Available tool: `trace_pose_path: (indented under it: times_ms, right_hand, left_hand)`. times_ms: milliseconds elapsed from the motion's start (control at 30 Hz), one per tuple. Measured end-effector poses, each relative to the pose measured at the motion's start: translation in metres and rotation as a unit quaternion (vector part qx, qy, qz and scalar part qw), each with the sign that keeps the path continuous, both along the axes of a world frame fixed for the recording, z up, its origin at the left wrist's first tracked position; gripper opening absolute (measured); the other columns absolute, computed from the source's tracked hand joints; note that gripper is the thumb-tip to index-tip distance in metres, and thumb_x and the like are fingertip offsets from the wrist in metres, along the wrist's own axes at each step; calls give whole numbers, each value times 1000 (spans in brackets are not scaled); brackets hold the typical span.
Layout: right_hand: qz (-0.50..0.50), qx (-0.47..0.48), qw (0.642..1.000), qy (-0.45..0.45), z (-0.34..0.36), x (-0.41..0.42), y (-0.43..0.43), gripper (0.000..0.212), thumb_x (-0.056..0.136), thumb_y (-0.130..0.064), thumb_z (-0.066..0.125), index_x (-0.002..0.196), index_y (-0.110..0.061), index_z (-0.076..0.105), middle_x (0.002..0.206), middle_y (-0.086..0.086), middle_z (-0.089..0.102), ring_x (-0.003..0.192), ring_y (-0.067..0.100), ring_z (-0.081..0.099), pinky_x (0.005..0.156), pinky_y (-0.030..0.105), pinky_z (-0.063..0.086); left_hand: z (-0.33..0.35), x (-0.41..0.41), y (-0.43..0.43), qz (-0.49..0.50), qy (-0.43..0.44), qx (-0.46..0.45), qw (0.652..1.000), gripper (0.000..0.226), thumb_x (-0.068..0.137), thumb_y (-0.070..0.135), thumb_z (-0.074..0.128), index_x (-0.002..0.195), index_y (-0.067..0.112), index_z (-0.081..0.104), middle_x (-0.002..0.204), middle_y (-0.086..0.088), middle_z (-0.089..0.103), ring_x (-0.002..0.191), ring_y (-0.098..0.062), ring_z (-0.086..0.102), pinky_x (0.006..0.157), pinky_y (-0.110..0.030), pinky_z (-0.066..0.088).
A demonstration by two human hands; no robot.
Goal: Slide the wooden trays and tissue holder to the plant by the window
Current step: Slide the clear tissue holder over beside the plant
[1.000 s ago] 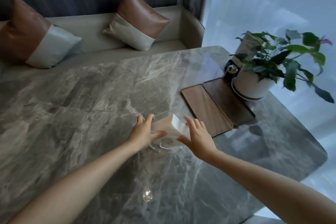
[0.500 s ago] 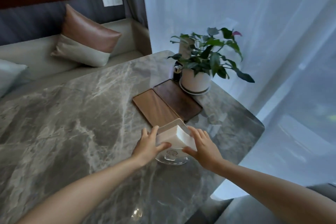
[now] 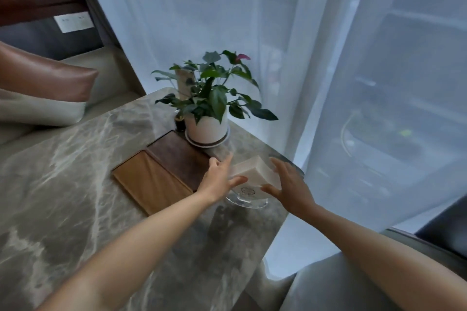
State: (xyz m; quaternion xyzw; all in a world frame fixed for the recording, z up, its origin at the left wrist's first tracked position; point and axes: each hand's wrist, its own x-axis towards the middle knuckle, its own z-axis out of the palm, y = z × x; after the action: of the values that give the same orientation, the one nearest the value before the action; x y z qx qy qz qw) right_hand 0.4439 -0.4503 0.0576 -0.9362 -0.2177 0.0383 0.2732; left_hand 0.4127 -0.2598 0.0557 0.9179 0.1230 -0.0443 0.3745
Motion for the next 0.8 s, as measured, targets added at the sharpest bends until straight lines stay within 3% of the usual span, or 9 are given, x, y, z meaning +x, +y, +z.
trace_pose_path:
  times_ms: [100, 333, 567, 800]
  right_hand:
    - [-31, 11, 999, -1, 1, 20, -13, 69, 80, -37, 65, 137, -17, 32, 131, 10, 48, 118, 27, 44, 90, 42, 45]
    - [-99, 34, 994, 21, -3, 60, -29, 66, 79, -36, 66, 135, -21, 34, 121, 10, 52, 110, 26, 45, 81, 37, 44]
    - [-144, 30, 989, 33, -10, 87, -37, 66, 78, -36, 66, 134, -19, 34, 122, 10, 51, 112, 28, 45, 80, 38, 45]
    - [-172, 20, 984, 42, -16, 98, -46, 66, 79, -36, 66, 133, -19, 32, 121, 10, 50, 112, 28, 45, 76, 36, 44]
  left_hand:
    - [2, 31, -13, -19, 5, -4, 1000, 76, 78, 44, 67, 141, 31, 27, 125, -16, 38, 114, -35, 48, 97, -37, 40]
    - [1, 92, -36, -47, 13, 13, 999, 68, 78, 40, 68, 135, 20, 37, 127, -18, 44, 118, -35, 46, 98, -39, 39]
    - [-6, 133, -50, -66, 36, 11, 997, 80, 81, 40, 65, 145, 22, 21, 143, -17, 32, 130, -32, 37, 103, -40, 36]
    - [-13, 152, -63, -88, 42, 25, 995, 79, 82, 41, 64, 145, 21, 21, 146, -16, 31, 130, -31, 38, 103, -41, 37]
